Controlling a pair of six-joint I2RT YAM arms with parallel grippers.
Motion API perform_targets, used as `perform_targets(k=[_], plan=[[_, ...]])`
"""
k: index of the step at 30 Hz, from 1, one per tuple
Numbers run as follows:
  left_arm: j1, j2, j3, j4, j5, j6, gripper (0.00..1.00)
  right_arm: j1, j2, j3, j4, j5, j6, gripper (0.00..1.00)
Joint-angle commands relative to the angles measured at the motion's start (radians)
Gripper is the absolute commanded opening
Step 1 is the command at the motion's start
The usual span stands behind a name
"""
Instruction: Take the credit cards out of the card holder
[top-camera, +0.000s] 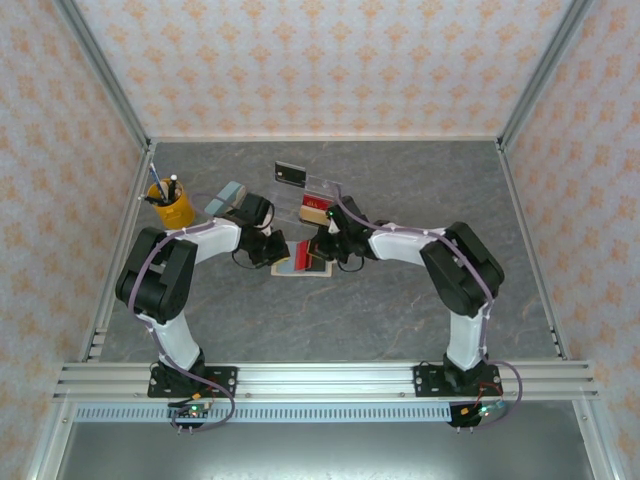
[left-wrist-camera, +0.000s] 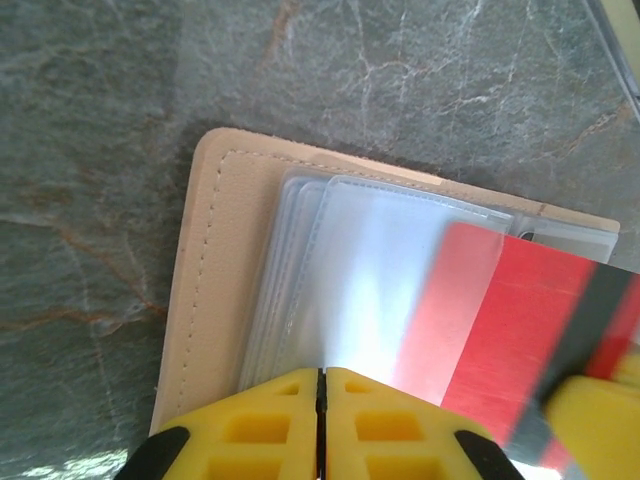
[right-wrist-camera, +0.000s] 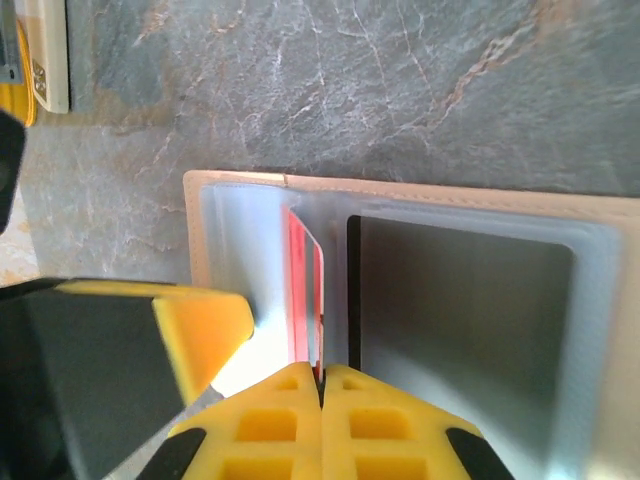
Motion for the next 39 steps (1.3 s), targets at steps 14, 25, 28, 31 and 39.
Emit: perform_targets(k=[14,25,28,31,39], plan=[[0.091,-0.253,0.079,-0.257,-0.111,0.034,0.54,-0.024,-0.31,0.131,-0.283,0.302,-0.667,0.0],[0.164,-0.415,0.061,-0.365,-0.283,0.1,0.98,-0.041,-0.191,0.387,-0.409,0.276,-1.187,0.0],[0.165,-0.432,0.054,-0.371,-0.312,0.114,1.0,-0.054,-0.104,0.501,-0.5,0.261,-1.287,0.0],[0.169,-0.436,0.049,-0.38,-0.331,0.111,1.0,-0.054,-0.022,0.594,-0.576,0.256,-1.392,0.0],[0.184,-0.422,0.049,-0.396,-0.337,0.1,1.0,-0.056,0.153,0.787,-0.696,0.29,-1.502,0.0]])
